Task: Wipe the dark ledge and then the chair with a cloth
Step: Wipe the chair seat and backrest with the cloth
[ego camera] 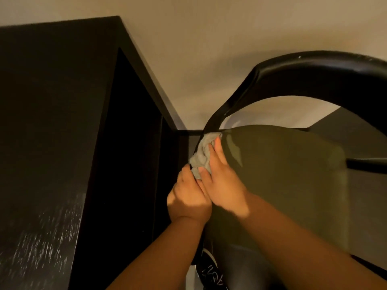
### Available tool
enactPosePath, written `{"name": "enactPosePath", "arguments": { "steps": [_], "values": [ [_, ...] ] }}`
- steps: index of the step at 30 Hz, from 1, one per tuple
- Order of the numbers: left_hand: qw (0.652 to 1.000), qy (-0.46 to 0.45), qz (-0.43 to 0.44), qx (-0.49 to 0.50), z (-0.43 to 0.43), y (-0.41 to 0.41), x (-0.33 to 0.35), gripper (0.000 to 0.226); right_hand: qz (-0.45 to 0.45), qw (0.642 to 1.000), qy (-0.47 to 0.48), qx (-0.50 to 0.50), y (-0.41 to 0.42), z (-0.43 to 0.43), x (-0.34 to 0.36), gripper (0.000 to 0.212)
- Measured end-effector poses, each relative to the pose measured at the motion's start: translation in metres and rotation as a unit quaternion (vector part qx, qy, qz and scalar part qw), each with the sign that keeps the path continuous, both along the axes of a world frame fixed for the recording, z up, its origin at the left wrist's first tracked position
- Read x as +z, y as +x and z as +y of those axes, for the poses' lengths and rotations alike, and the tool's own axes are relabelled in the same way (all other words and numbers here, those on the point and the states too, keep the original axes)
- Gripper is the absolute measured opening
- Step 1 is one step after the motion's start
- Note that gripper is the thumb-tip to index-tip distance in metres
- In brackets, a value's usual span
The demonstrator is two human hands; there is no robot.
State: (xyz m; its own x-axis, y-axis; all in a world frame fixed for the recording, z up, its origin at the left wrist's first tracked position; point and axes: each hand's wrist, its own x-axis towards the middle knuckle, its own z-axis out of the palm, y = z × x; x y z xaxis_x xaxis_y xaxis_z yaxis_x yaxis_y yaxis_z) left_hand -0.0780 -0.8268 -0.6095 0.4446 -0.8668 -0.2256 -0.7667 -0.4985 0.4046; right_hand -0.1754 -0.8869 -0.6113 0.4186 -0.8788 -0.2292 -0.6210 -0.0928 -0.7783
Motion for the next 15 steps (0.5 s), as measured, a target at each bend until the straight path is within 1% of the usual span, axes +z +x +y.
{"name": "enactPosePath", "arguments": {
  "steps": [2,3,7,8,10,11,12,15],
  "values": [
    [1.0,0.009,0.0,-0.017,-0.023,0.003,0.0,0.043,0.014,0.998,0.061,-0.007,0.004,-0.021,0.009,0.074],
    [1.0,0.006,-0.001,-0.024,-0.034,0.005,0.001,0.04,0.015,0.997,0.076,-0.012,0.007,-0.036,0.011,0.075],
    [0.999,0.023,0.008,-0.041,-0.067,0.006,0.0,0.034,-0.023,0.989,0.126,-0.073,0.015,-0.077,0.002,0.075],
    [0.999,0.03,0.01,-0.042,-0.07,0.006,-0.001,0.032,-0.048,0.986,0.141,-0.079,0.014,-0.076,-0.001,0.075],
    [0.998,0.041,0.002,-0.051,-0.07,0.007,-0.001,0.029,-0.14,0.97,0.178,-0.093,0.011,-0.063,-0.004,0.076],
    [0.997,0.047,-0.002,-0.056,-0.07,0.006,-0.001,0.028,-0.175,0.962,0.186,-0.095,0.008,-0.054,-0.005,0.075],
    [0.997,0.051,-0.005,-0.056,-0.07,0.006,-0.001,0.028,-0.186,0.961,0.182,-0.09,0.006,-0.045,-0.005,0.072],
    [0.998,0.052,-0.006,-0.037,-0.07,0.005,0.0,0.026,-0.177,0.967,0.169,-0.069,0.005,-0.045,-0.006,0.067]
  ]
}}
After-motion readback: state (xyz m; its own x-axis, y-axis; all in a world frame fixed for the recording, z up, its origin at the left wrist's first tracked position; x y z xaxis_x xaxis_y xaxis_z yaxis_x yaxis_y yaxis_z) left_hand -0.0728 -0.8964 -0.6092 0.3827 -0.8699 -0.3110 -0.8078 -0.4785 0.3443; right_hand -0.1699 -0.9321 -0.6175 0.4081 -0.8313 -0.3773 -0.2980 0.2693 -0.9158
